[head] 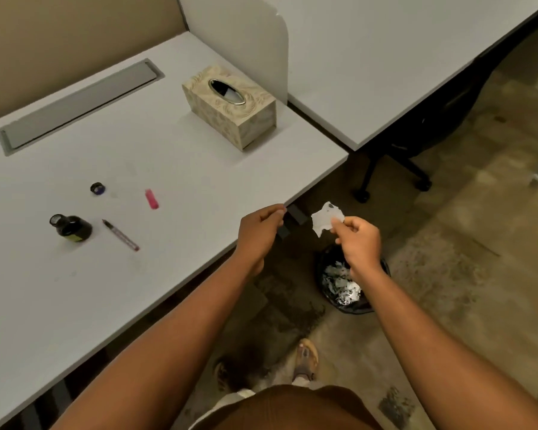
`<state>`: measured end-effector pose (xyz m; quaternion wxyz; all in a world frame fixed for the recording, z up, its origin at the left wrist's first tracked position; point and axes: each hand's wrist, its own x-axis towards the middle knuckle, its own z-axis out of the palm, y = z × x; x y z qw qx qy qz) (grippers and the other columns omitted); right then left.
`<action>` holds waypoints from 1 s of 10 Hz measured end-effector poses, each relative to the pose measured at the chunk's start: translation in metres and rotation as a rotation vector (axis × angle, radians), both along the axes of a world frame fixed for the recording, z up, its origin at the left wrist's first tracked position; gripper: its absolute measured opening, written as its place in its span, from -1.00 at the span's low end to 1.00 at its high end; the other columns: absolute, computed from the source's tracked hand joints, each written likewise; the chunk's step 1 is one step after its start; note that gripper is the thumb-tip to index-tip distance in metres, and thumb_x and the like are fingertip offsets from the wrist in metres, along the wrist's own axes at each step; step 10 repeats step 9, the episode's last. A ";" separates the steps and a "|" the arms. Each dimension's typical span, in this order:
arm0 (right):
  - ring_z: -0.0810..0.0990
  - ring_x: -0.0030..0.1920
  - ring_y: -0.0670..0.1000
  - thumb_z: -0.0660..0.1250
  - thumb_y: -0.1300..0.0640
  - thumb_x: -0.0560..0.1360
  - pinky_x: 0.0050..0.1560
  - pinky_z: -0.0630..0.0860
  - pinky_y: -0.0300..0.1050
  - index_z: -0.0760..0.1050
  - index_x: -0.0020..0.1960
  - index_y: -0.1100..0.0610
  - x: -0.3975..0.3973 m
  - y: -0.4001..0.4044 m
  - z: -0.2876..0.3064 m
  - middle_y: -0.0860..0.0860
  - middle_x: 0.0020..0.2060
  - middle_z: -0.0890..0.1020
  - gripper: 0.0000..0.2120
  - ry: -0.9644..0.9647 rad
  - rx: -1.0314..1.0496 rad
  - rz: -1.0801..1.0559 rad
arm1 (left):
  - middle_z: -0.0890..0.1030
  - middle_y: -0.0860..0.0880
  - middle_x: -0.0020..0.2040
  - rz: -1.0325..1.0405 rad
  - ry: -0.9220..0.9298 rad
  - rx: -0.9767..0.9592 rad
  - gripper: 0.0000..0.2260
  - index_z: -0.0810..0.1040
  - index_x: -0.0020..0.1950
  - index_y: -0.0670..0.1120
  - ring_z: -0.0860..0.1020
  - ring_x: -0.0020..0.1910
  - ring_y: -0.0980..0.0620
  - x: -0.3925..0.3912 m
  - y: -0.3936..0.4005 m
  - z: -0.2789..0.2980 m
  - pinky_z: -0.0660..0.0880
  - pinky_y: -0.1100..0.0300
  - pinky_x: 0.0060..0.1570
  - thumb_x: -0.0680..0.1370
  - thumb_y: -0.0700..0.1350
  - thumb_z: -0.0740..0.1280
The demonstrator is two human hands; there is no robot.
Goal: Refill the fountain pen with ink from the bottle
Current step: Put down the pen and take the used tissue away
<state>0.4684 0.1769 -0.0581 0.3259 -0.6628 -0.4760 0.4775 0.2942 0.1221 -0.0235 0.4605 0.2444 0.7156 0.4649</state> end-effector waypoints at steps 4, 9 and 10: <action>0.61 -0.25 0.17 0.41 0.02 0.45 -0.23 0.50 -0.04 0.54 -0.30 0.15 0.100 0.054 -0.114 0.09 -0.34 0.65 -0.75 -0.275 -0.177 -0.216 | 0.54 -0.01 0.38 -0.286 0.143 -0.190 -0.59 0.41 0.50 -0.06 0.50 0.34 0.05 0.076 0.066 -0.073 0.36 0.24 0.27 0.64 -0.11 0.29; 0.69 -0.21 0.21 0.42 0.08 0.41 -0.07 0.65 0.09 0.53 -0.39 0.14 0.144 0.065 -0.249 0.19 -0.32 0.68 -0.76 -0.320 -0.365 -0.297 | 0.59 0.03 0.25 -0.320 0.178 -0.313 -0.45 0.29 0.56 -0.03 0.53 0.30 0.01 0.096 0.106 -0.194 0.41 0.02 0.40 0.58 -0.06 0.32; 0.69 -0.21 0.21 0.42 0.08 0.41 -0.07 0.65 0.09 0.53 -0.39 0.14 0.144 0.065 -0.249 0.19 -0.32 0.68 -0.76 -0.320 -0.365 -0.297 | 0.59 0.03 0.25 -0.320 0.178 -0.313 -0.45 0.29 0.56 -0.03 0.53 0.30 0.01 0.096 0.106 -0.194 0.41 0.02 0.40 0.58 -0.06 0.32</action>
